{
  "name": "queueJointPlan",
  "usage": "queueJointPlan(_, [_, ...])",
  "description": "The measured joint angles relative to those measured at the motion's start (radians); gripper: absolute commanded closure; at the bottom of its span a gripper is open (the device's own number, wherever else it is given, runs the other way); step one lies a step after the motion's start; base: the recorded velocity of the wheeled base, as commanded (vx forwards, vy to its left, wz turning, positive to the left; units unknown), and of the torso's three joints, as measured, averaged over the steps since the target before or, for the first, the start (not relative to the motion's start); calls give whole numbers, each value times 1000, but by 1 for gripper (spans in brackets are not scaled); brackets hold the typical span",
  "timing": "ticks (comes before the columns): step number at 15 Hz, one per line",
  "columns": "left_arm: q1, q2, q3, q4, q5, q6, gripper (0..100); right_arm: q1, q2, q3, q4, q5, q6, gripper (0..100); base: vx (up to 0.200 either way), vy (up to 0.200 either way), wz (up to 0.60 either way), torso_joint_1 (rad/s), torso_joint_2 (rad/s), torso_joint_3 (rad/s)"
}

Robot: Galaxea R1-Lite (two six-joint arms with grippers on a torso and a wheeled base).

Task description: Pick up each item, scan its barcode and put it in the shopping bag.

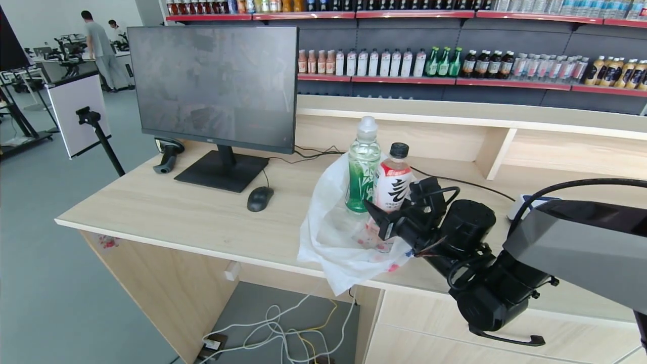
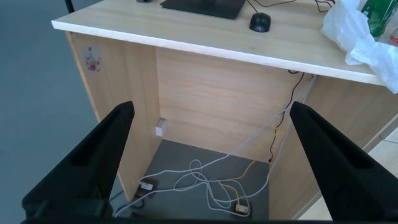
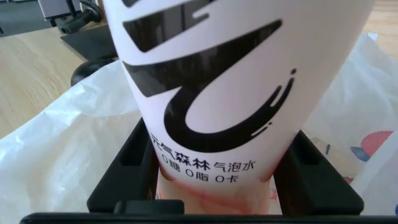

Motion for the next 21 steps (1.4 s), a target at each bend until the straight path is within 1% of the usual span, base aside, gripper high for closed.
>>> queueJointPlan(9, [-1,0,0,0,0,0,0,-2,49,8,-8,0,1,100,0,0,0,0,0,0])
queueJointPlan(10, [-1,0,0,0,0,0,0,-2,50,13,-3,0,3,0,0,0,0,0,0,0])
queueJointPlan(11, [0,0,0,0,0,0,0,-2,51,21,14,-1,4,0,0,0,0,0,0,0])
queueJointPlan(17, [0,0,0,0,0,0,0,1,31,39,3,-1,4,0,0,0,0,0,0,0])
queueJointPlan(21, [-1,0,0,0,0,1,0,25,-44,99,0,0,4,0,0,0,0,0,0,0])
